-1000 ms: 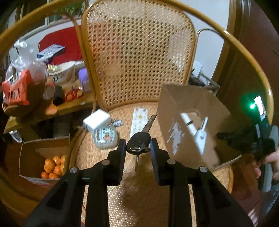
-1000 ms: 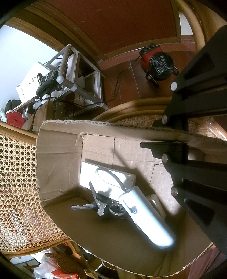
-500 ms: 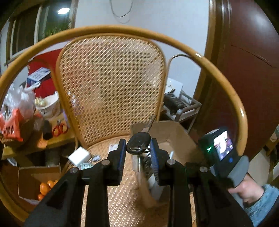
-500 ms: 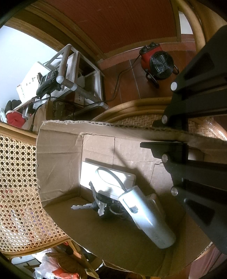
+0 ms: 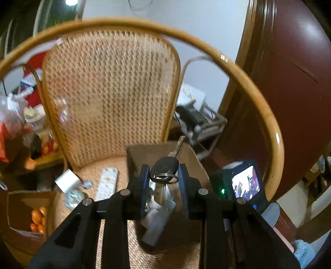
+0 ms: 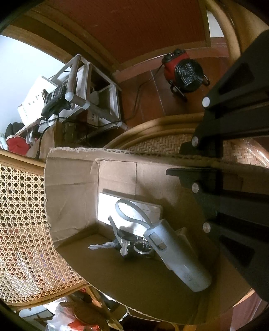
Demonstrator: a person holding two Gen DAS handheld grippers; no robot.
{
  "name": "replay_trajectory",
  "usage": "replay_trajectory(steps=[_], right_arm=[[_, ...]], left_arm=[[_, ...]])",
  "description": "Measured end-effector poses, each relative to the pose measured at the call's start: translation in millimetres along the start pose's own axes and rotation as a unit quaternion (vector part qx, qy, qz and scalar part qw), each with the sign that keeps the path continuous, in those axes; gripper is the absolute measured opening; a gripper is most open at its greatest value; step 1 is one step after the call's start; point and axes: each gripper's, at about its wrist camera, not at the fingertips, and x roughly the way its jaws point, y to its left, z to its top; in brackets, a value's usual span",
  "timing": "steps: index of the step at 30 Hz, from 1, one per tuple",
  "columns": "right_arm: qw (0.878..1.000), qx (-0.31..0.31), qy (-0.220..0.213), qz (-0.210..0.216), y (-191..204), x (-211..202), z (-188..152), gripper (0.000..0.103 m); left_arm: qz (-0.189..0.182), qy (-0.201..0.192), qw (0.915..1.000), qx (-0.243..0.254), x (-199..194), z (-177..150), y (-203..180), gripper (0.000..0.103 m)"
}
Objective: Organize rigid objects
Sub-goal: 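Lower the key fob into the cardboard box and open the left gripper, then withdraw the open left gripper and move it to the cartoon-printed case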
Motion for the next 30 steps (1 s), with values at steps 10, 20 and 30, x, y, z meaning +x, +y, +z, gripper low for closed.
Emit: replay_trajectory(steps=[10, 20, 30], right_arm=[[1.0, 0.002, -0.005, -0.002, 0, -2, -3, 0.007], [1.0, 0.006, -0.003, 0.002, 0, -1, 2, 0.007], [1.0, 0.014, 0.0, 0.016, -4, 1, 3, 0.007]], left_arm=[[0.064, 0.087, 0.994, -0.019, 59, -38, 11, 0.027], [0.02, 0.095, 0.9946, -0.038, 60, -39, 17, 0.064], [0.071, 0.05, 0.9962, -0.003, 28, -20, 25, 0.096]])
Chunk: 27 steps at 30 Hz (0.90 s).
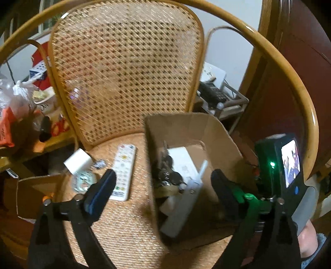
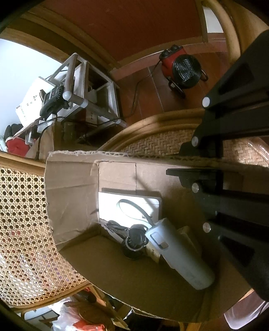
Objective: Organize rigid objects
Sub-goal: 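Withdraw the open left gripper and move it to the cartoon-printed case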
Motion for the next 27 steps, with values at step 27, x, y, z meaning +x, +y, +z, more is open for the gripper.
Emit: replay_trajectory(steps=[27], right_arm=[[1.0, -0.021, 0.002, -0.005, 0, 0, -4, 0.007]], left_arm=[[0.099, 0.013, 0.9917, -0.081, 75, -33, 165, 0.099]])
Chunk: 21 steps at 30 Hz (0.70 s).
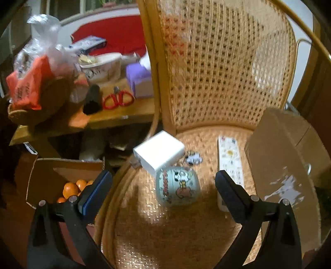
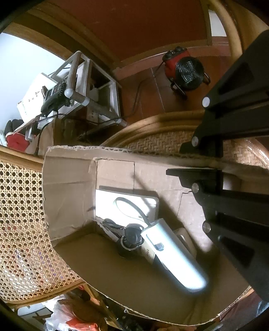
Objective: Organize rigid objects
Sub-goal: 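Withdraw the open left gripper and move it to the cartoon-printed case, then close the left gripper on the cartoon-printed round case and lift it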
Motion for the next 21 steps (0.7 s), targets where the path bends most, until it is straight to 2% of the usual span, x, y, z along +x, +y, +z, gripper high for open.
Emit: replay_trajectory(steps=[10, 18, 21], right_arm=[[1.0, -0.005, 0.0, -0.002, 1, 0, 0, 0.007], [1.0, -0.008, 0.0, -0.006, 2, 1, -1, 0.007], [1.0, -0.008, 0.0, -0.005, 2, 1, -1, 0.007]], left_arm=[[0.009, 0.028, 0.9986, 0.045, 26, -4, -15, 0.097], [-0.008, 0.04, 0.9982, 0.045, 38, -8, -14, 0.078], [-0.011, 0.044, 0.998, 0.045, 42, -9, -14, 0.075]])
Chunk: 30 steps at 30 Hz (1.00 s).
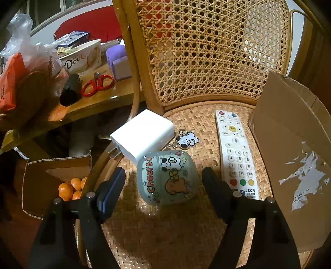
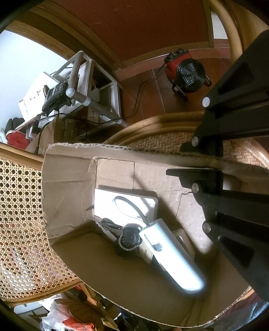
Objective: Organize rigid objects
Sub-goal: 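Close the left gripper on the cartoon-printed round case and lift it, then carry the case into the cardboard box and open the left gripper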
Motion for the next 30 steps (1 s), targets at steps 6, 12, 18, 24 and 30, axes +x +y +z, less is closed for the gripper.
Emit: replay_trajectory(steps=[6, 12, 18, 24, 30], right_arm=[[1.0, 0.0, 0.0, 0.0, 0, 0, 1, 0.007], [1.0, 0.002, 0.0, 0.0, 1, 0, 1, 0.007], [1.0, 0.003, 0.0, 0.001, 2, 0, 1, 0.007], [1.0, 0.001, 0.0, 0.0, 3, 0, 1, 0.007], [1.0, 0.001, 0.0, 0.001, 3, 0, 1, 0.007]], left_arm=[[0.0, 0.013, 0.9999, -0.004, 10, -2, -1, 0.074], [-0.014, 0.004, 0.9999, -0.006, 11, 1, -1, 0.056], [-0.021, 0.003, 0.9998, -0.008, 3, -4, -1, 0.056], [-0.005, -0.045, 0.9988, 0.017, -41, -14, -9, 0.056], [-0.026, -0.092, 0.9953, 0.013, -89, -10, -11, 0.056]])
